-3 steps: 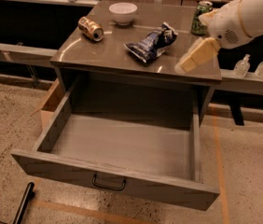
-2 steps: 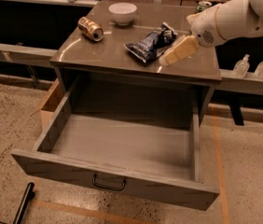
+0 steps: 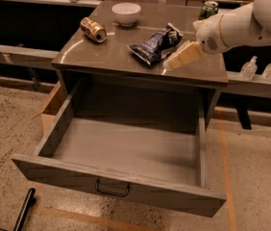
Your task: Place blue chip bag into top drawer
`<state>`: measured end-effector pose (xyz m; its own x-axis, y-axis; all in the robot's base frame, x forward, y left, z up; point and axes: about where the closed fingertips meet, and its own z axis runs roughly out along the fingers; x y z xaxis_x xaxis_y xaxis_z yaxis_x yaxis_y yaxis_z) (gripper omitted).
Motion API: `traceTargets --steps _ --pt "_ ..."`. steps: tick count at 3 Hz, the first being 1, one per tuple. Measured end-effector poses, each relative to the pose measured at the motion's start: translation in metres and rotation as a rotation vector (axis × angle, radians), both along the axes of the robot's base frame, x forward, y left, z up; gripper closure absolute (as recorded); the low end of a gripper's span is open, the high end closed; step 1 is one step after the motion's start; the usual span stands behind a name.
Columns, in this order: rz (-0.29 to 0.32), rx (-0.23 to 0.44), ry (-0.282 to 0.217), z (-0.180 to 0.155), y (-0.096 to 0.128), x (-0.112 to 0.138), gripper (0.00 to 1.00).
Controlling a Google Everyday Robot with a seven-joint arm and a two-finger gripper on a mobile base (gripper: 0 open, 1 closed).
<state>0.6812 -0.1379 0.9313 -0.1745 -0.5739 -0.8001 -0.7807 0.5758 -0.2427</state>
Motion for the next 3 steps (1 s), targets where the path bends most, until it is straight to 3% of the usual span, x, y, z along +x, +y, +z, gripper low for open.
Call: traceTargets --steps 3 --pt "-0.075 0.175 0.016 -0.032 0.033 0.036 0.0"
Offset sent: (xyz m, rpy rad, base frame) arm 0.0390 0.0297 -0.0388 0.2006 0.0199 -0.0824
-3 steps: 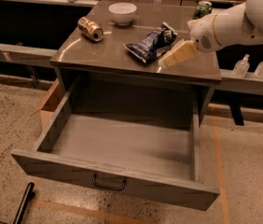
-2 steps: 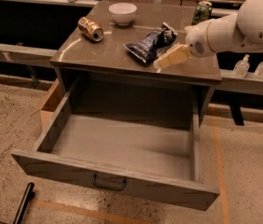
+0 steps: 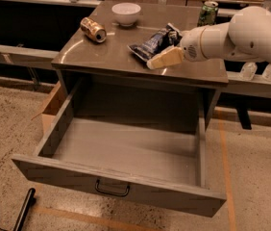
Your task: Place blue chip bag into top drawer
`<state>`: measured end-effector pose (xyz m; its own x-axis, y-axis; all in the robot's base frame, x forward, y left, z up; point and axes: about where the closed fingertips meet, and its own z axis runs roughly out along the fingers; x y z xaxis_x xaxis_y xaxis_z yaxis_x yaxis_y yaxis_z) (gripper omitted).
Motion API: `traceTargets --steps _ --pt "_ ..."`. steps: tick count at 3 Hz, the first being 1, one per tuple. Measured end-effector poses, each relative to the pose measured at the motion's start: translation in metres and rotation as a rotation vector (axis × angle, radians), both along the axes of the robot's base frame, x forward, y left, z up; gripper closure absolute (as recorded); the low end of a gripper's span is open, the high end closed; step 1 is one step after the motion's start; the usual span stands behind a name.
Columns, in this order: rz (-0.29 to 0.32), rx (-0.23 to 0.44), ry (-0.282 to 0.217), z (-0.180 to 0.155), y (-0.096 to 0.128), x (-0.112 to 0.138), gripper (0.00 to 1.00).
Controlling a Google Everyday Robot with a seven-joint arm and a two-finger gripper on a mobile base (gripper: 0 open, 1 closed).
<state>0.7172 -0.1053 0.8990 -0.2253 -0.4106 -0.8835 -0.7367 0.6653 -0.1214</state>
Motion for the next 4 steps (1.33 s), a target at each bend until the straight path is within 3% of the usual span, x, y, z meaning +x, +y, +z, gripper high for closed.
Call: traceTargets --steps 2,4 --pt "-0.073 0.094 0.016 -0.013 0.026 0.017 0.0" --pt "-0.183 0.121 0.001 -0.021 0.038 0.049 0.0"
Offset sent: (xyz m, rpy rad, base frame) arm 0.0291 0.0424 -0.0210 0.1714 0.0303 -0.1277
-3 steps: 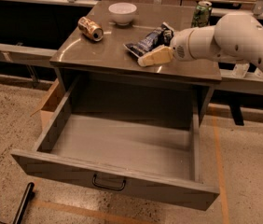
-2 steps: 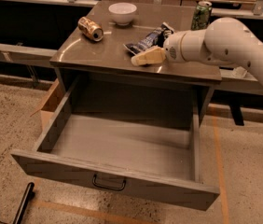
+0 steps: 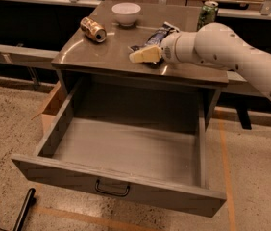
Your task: Place blue chip bag into top drawer
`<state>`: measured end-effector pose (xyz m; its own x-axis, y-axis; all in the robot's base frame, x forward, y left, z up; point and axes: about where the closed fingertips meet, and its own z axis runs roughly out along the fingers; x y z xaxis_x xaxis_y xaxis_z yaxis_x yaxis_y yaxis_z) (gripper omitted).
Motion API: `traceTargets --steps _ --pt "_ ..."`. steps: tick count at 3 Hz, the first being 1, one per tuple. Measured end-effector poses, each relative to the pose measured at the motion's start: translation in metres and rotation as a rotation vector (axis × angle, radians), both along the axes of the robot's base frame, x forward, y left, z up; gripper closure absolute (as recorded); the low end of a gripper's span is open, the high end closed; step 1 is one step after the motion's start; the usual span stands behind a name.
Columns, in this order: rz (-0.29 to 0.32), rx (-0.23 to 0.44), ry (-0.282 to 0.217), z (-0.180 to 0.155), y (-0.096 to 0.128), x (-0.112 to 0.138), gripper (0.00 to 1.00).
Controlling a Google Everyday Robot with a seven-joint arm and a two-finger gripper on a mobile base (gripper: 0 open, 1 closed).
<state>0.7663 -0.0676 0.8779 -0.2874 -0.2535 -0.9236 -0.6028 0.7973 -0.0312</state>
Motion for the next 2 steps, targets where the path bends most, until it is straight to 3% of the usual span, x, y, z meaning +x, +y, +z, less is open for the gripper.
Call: traceTargets --steps 2 --pt "-0.11 -0.002 -0.042 -0.001 -0.016 0.032 0.0"
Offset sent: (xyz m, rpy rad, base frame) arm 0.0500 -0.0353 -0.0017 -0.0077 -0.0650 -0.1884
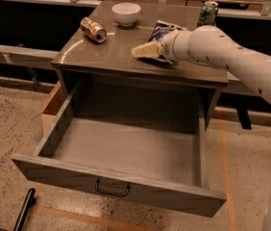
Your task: Place blue chip bag into top drawer
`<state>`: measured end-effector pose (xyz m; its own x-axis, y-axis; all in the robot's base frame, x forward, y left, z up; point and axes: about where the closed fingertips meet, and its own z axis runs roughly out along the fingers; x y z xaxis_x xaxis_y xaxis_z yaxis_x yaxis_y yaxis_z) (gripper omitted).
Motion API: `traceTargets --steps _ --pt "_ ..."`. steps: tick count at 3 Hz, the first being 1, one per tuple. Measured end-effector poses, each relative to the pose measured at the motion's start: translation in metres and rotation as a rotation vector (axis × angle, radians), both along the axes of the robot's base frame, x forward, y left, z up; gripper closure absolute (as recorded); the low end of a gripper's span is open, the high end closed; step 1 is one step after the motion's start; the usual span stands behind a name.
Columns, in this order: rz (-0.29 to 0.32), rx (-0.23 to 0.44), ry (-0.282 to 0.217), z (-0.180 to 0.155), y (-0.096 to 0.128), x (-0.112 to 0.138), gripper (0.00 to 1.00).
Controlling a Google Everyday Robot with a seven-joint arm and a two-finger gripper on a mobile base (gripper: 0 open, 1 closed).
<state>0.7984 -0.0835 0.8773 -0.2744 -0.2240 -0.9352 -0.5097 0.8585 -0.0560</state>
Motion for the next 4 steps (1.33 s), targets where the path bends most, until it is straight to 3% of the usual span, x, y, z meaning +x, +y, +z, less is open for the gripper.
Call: traceTargets --steps 1,3,4 --pt "-0.04 0.0 -0.001 -0.007 -0.007 0.01 0.0" --pt "-0.068 -0.01 -0.016 -0.012 -0.015 0.016 0.41" --pt "-0.048 -0.025 -0.031 -0.006 -0.02 0.012 0.64"
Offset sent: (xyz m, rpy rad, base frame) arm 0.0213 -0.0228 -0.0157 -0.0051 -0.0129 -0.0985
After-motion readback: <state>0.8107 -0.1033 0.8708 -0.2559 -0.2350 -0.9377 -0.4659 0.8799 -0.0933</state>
